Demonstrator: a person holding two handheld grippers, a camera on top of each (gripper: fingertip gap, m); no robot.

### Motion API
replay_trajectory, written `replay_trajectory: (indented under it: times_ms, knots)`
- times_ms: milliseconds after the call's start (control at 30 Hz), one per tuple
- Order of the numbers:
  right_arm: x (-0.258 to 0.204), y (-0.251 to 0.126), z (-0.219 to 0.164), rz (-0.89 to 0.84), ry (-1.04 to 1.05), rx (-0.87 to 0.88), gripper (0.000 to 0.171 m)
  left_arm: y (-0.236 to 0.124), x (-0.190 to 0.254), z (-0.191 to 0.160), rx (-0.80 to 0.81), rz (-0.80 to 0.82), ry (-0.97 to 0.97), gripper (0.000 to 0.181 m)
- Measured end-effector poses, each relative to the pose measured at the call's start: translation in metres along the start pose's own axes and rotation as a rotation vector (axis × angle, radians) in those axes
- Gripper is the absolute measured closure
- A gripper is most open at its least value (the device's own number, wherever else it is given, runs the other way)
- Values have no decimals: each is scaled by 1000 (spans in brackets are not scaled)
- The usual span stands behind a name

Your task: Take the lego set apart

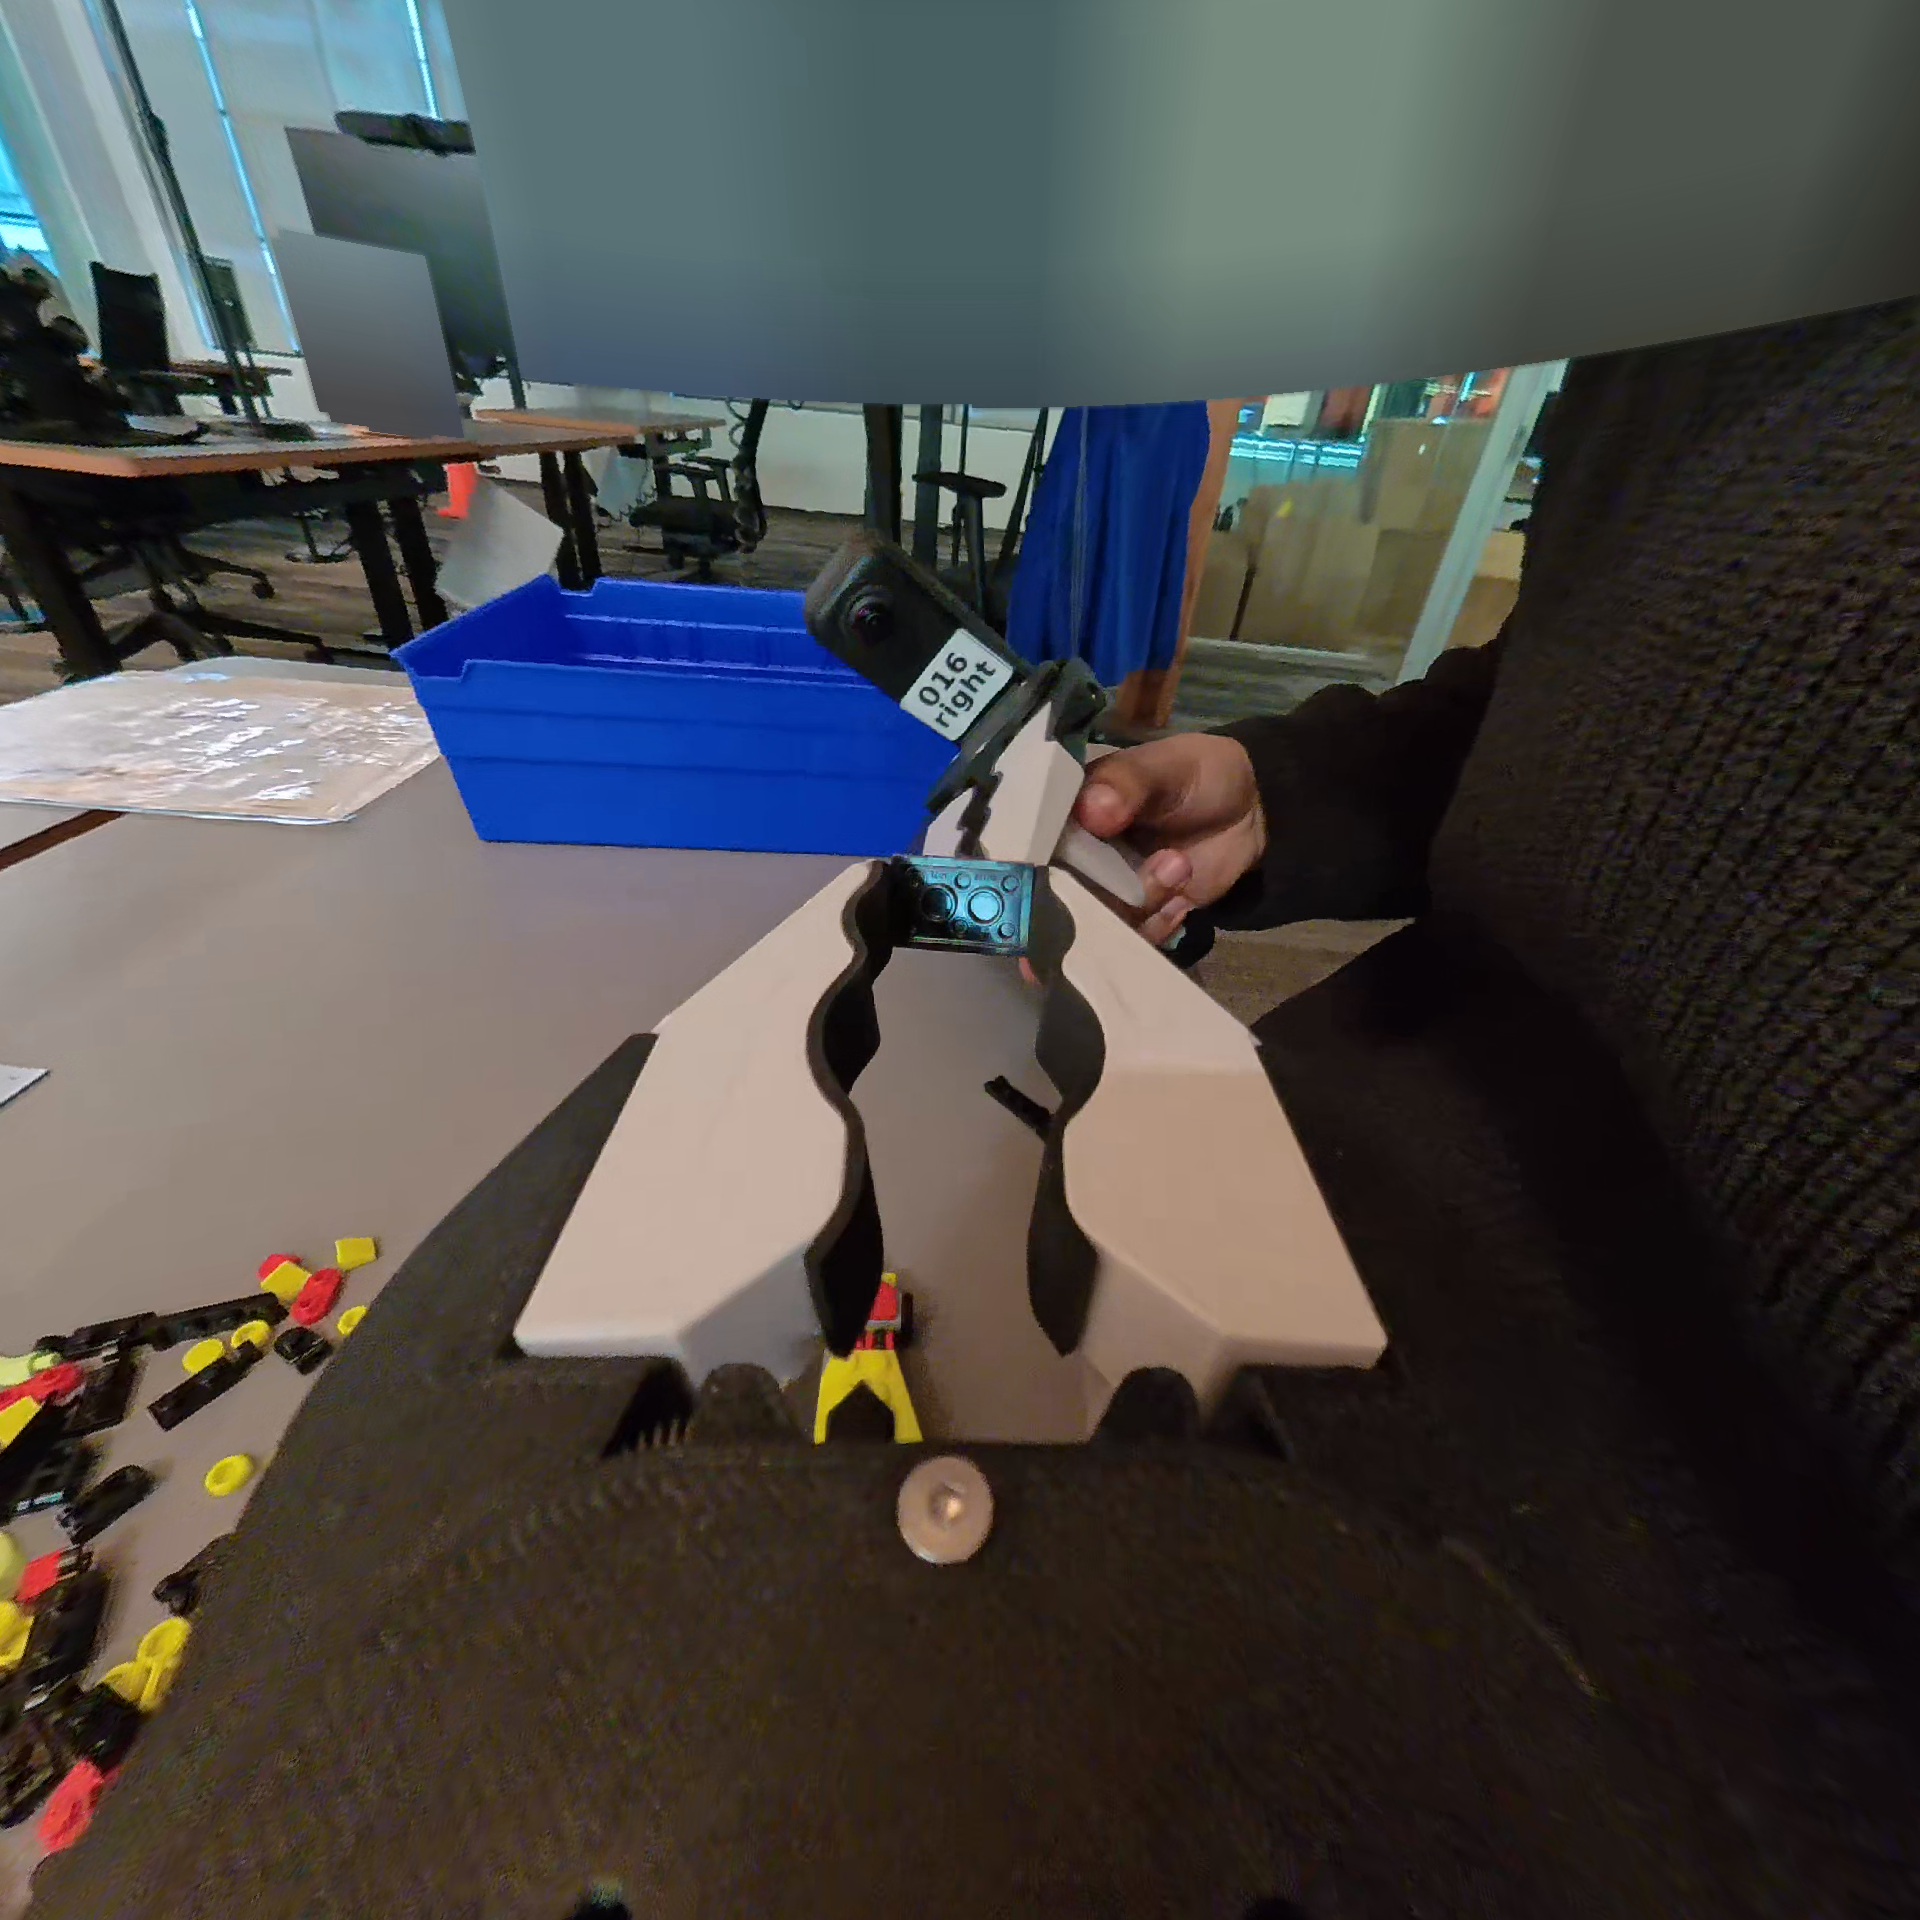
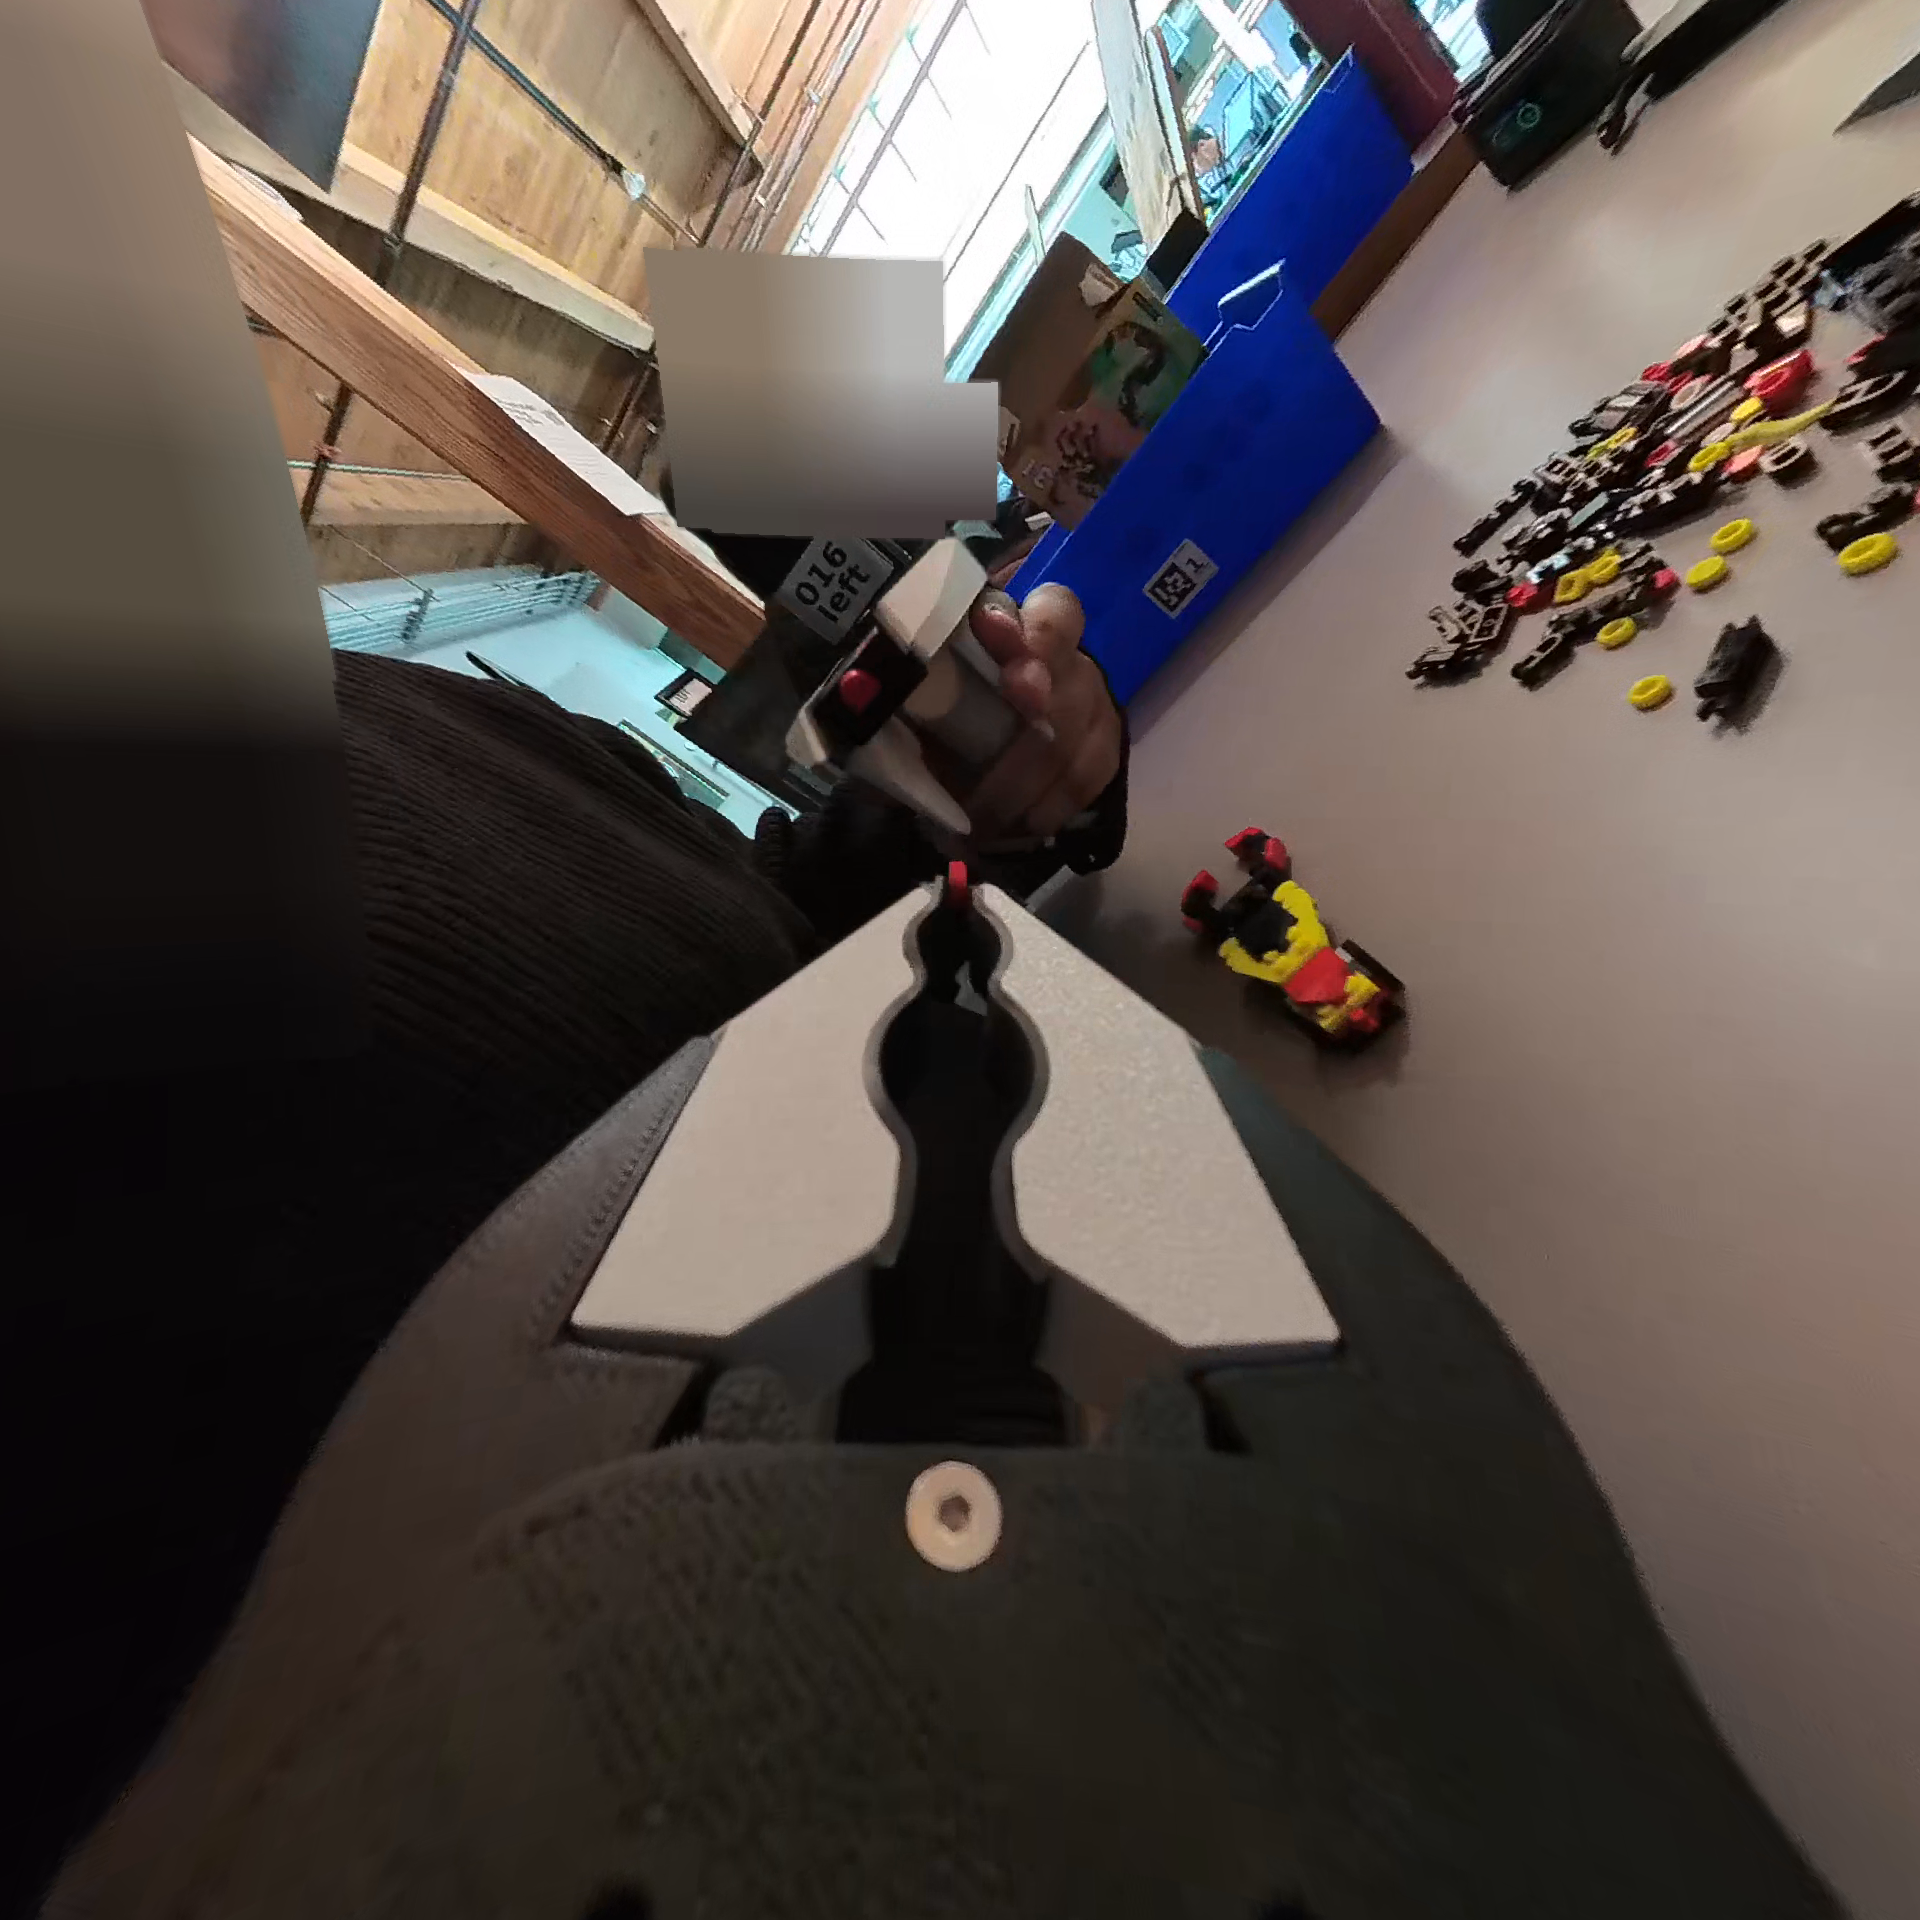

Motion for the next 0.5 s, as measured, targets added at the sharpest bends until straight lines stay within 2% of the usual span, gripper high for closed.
replay_trajectory:
  times_ms: [167, 367, 433, 500]
  knots:
    - [4, 1, 1, -48, -62, -5, 170, -2, -3, 4, 42, -1, -40, 156]
    - [51, 17, 15, -465, -439, -176, 170, -25, -34, 21, 261, 53, -268, 157]
    - [69, 31, 23, -525, -469, -227, 168, -35, -44, 24, 337, 50, -350, 157]
    - [86, 47, 25, -528, -411, -305, 169, -43, -50, 25, 389, 37, -411, 158]
Point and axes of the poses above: each gripper's, where its closed fingertips meet, y out along the fingers, z out of its top, x = y × z across the jaws, the point moved 4 cm from there along -y, back along the fingers, and after that the axes turned 2 degrees about -z, right-handed, at the moved point
